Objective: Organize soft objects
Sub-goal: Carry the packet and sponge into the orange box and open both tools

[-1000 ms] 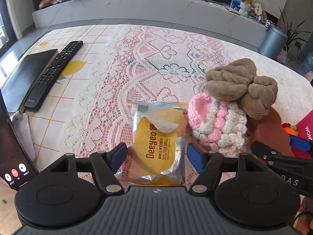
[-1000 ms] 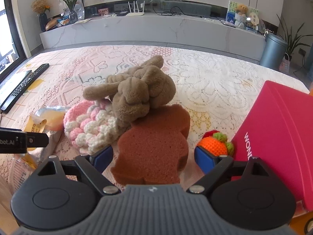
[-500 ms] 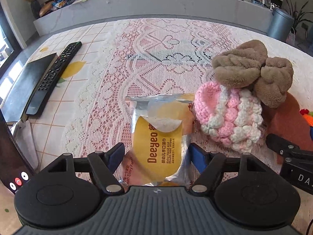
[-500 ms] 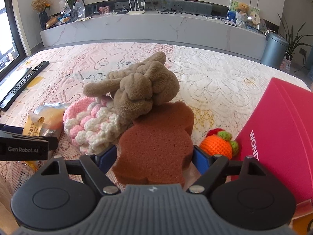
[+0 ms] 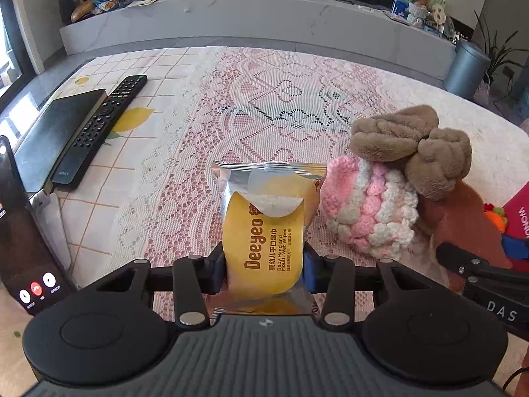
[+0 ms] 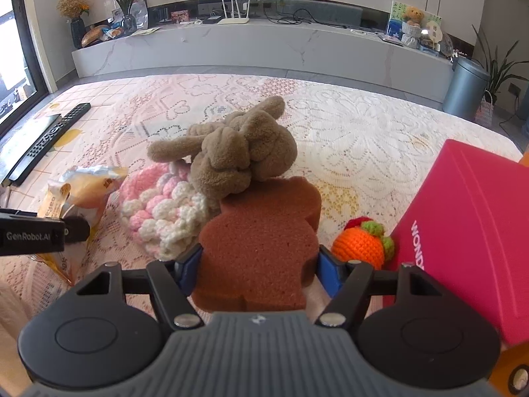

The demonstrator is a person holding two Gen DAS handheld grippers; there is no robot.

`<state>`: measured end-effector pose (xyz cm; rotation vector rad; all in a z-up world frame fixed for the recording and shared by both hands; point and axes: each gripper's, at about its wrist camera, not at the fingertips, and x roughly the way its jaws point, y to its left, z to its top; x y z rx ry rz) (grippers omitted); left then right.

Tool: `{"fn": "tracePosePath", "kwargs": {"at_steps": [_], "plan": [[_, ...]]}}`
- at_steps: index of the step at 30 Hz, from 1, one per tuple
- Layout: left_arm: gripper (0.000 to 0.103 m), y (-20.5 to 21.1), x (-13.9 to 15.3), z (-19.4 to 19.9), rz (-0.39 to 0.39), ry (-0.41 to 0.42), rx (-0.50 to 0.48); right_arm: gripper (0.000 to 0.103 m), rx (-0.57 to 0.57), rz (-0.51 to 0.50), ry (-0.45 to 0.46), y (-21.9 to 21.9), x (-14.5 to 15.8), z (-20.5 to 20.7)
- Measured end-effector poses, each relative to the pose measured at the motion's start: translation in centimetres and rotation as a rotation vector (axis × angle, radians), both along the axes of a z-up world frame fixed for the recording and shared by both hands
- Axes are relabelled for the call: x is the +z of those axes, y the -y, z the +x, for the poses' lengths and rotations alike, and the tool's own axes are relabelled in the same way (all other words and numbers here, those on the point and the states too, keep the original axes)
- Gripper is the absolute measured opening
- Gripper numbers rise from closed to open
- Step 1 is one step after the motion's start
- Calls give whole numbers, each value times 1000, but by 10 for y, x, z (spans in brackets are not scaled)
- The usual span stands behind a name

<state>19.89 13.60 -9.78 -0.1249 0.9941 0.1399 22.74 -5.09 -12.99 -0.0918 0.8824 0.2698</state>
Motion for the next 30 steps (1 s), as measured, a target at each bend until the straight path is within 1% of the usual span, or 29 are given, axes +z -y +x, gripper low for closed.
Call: {"fn": "tracePosePath", "kwargs": {"at_steps": [4, 7, 11, 16, 20, 25, 30], "plan": [[50, -3, 12, -15, -64, 5, 10, 69, -3, 28, -47, 6, 5, -8], [50, 1, 23, -28, -92, 17, 10, 69, 3, 48, -83, 9, 10, -15], [50, 11, 34, -43, -117, 30, -5, 69, 23, 57, -83, 12, 20, -33], [50, 29, 48, -62, -124, 50, -31, 69, 37, 79, -56, 19, 36, -58], [50, 42, 61, -77, -120, 74, -42, 69, 37, 91, -11, 31, 52, -79], [50, 62, 78, -93, -127, 114, -67, 69, 34, 101, 74, 56, 78, -105], [50, 87, 97, -103, -151, 158, -117, 69, -20, 111, 152, 94, 105, -120]]}}
